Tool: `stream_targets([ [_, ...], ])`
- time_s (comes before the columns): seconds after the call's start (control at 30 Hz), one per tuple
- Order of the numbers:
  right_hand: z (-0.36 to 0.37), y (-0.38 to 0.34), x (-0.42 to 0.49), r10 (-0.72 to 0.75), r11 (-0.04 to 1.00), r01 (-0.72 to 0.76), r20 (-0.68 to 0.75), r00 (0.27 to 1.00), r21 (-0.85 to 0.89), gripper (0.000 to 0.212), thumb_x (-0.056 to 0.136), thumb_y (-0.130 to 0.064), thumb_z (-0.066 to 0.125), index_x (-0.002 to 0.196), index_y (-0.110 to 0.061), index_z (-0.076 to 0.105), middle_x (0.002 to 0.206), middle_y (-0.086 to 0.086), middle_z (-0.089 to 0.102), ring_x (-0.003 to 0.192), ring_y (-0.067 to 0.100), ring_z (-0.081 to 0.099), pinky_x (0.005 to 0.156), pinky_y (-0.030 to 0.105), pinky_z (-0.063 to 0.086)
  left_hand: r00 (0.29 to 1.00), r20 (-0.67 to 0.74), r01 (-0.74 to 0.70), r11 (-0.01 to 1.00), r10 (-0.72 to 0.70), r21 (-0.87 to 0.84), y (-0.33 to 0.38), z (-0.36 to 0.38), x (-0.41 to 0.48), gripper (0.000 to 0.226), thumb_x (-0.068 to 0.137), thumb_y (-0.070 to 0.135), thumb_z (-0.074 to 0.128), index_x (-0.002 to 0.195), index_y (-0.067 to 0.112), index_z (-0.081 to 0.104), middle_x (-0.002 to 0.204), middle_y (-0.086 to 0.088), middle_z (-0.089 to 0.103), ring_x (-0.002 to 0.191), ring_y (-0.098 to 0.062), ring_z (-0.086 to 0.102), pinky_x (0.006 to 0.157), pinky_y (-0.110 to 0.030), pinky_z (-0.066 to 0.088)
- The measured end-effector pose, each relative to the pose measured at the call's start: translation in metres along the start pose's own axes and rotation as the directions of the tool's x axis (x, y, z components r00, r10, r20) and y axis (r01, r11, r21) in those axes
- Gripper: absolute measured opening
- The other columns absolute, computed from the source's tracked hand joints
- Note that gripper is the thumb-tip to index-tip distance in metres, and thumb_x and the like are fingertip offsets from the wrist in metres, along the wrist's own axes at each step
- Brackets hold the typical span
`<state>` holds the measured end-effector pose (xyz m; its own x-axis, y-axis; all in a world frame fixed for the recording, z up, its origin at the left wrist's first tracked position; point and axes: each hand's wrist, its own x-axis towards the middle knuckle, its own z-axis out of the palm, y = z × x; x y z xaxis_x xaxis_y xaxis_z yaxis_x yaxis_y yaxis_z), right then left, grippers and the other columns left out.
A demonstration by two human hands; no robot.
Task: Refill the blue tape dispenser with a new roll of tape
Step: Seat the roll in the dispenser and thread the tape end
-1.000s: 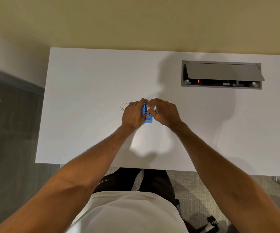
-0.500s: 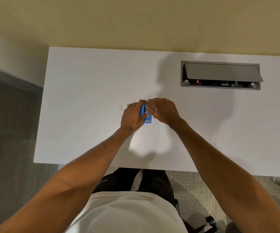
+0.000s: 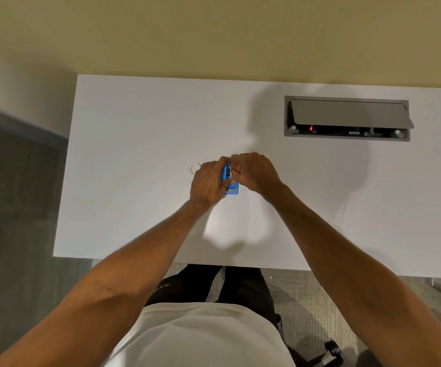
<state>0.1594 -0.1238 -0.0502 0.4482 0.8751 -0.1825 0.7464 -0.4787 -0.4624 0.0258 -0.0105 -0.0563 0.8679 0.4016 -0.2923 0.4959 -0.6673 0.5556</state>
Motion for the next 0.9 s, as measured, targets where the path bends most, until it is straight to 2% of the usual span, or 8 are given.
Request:
stream_targets([
  [0.1, -0.0018, -0.0011, 0.0014, 0.004, 1.0, -0.004, 0.009, 1.0, -0.023, 0.022, 0.099, -0.031, 0.059, 0.088, -0.012, 0.063, 0.073, 0.004, 0.066, 0.062, 0.019, 0.058, 0.06, 0.028, 0.048, 1.0, -0.003, -0.005, 1.0, 0.005, 0.008, -0.0006, 0.0006, 0.0, 0.05, 0.098, 0.045, 0.067, 0.136, 0.013, 0.057, 0.122, -0.008, 0.073, 0.115, -0.03, 0.067, 0.103, -0.042, 0.055],
  [0.27, -0.0011, -0.0028, 0.0013, 0.025, 0.999, -0.026, -0.022, 0.999, -0.046, 0.02, 0.1, -0.028, 0.056, 0.087, -0.014, 0.062, 0.071, 0.004, 0.064, 0.059, 0.016, 0.052, 0.059, 0.025, 0.037, 1.0, -0.015, -0.019, 0.999, 0.019, 0.041, -0.0001, -0.0015, 0.0008, 0.056, 0.098, 0.054, 0.063, 0.136, 0.014, 0.058, 0.12, -0.007, 0.074, 0.116, -0.029, 0.066, 0.1, -0.039, 0.054],
  [0.37, -0.0038, 0.0008, 0.0015, -0.016, 1.0, 0.016, 0.015, 1.0, -0.027, 0.018, 0.1, -0.025, 0.055, 0.09, -0.013, 0.064, 0.073, 0.004, 0.065, 0.062, 0.018, 0.056, 0.06, 0.029, 0.047, 1.0, -0.007, -0.018, 0.999, 0.019, 0.049, -0.0005, -0.0016, 0.0004, 0.055, 0.097, 0.052, 0.065, 0.137, 0.015, 0.057, 0.121, -0.007, 0.074, 0.118, -0.03, 0.065, 0.099, -0.039, 0.054],
  [0.47, -0.0054, 0.0047, -0.0019, -0.073, 0.997, 0.074, 0.04, 0.997, -0.009, 0.017, 0.098, -0.026, 0.059, 0.101, -0.011, 0.067, 0.083, 0.006, 0.07, 0.07, 0.021, 0.064, 0.069, 0.029, 0.055, 1.0, -0.017, -0.019, 0.999, 0.019, 0.035, -0.0009, -0.0012, -0.0014, 0.052, 0.098, 0.048, 0.065, 0.137, 0.015, 0.057, 0.12, -0.006, 0.074, 0.115, -0.03, 0.066, 0.098, -0.039, 0.054],
  [0.63, -0.0041, 0.0031, -0.0009, -0.074, 0.996, 0.076, 0.04, 0.996, -0.037, 0.018, 0.097, -0.028, 0.061, 0.103, -0.012, 0.066, 0.086, 0.006, 0.071, 0.072, 0.022, 0.065, 0.074, 0.035, 0.059, 1.0, -0.012, -0.01, 0.999, 0.011, 0.036, 0.0005, -0.0008, -0.0019, 0.053, 0.098, 0.049, 0.064, 0.137, 0.015, 0.057, 0.122, -0.006, 0.073, 0.117, -0.029, 0.066, 0.1, -0.039, 0.055],
  [0.8, -0.0076, 0.0003, 0.0022, -0.089, 0.995, 0.092, 0.063, 0.994, -0.046, 0.017, 0.097, -0.028, 0.062, 0.097, -0.011, 0.066, 0.078, 0.006, 0.07, 0.063, 0.019, 0.059, 0.065, 0.029, 0.053, 1.0, 0.005, -0.001, 0.999, 0.001, 0.043, 0.0006, -0.0011, -0.0013, 0.053, 0.098, 0.048, 0.064, 0.137, 0.014, 0.056, 0.124, -0.007, 0.072, 0.118, -0.029, 0.065, 0.101, -0.039, 0.055],
  [0.9, -0.0098, -0.0028, 0.005, -0.087, 0.993, 0.092, 0.068, 0.994, -0.071, 0.016, 0.098, -0.023, 0.058, 0.089, -0.011, 0.065, 0.072, 0.006, 0.067, 0.059, 0.017, 0.051, 0.059, 0.031, 0.049, 1.0, 0.01, 0.002, 0.999, -0.002, 0.05, -0.0007, -0.0013, -0.0007, 0.053, 0.098, 0.048, 0.066, 0.138, 0.014, 0.056, 0.124, -0.008, 0.072, 0.119, -0.029, 0.064, 0.101, -0.039, 0.054],
])
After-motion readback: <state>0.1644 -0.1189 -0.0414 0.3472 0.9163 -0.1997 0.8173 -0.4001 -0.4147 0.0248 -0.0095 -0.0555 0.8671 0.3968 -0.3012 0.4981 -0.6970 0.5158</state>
